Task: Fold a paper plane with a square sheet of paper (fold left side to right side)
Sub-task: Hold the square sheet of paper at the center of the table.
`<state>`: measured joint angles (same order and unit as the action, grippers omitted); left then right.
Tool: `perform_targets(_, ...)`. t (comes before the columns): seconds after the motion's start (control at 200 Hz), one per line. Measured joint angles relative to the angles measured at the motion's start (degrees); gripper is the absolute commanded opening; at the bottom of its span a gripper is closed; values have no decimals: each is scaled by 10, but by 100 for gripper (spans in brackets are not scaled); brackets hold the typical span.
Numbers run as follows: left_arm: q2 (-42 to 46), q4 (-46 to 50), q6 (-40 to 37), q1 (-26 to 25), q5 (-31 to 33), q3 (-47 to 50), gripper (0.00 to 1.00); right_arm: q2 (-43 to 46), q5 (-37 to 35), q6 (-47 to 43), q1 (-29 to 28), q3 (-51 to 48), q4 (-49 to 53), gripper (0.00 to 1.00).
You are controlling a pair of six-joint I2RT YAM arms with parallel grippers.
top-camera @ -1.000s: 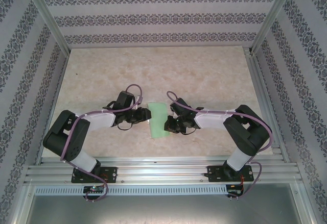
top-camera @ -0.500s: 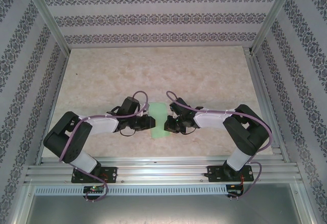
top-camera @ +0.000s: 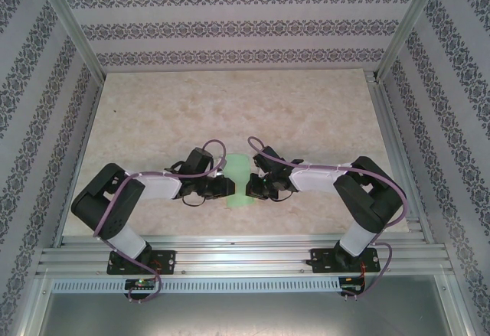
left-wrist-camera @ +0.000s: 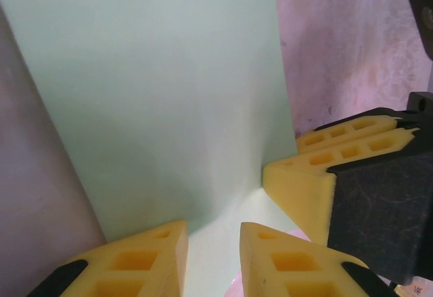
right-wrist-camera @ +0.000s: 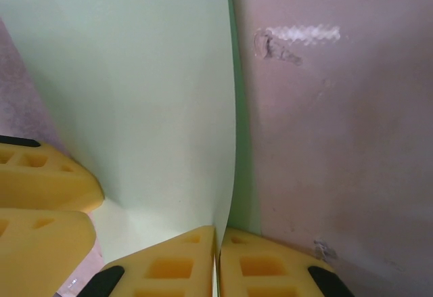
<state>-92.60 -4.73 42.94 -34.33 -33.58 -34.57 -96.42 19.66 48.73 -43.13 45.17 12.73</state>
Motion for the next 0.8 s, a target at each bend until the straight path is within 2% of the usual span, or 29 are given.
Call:
perform_targets(0.16, -6, 1, 0, 0, 0, -4, 27, -1, 0, -4, 0, 1, 1, 11)
perform_targets(0.385, -7, 7, -3, -2, 5, -7, 27, 0, 2, -4, 0, 5, 2, 18)
perform_targets(0.799, -7, 17, -7, -3, 11, -11, 27, 8, -1, -9, 9, 10, 33, 18)
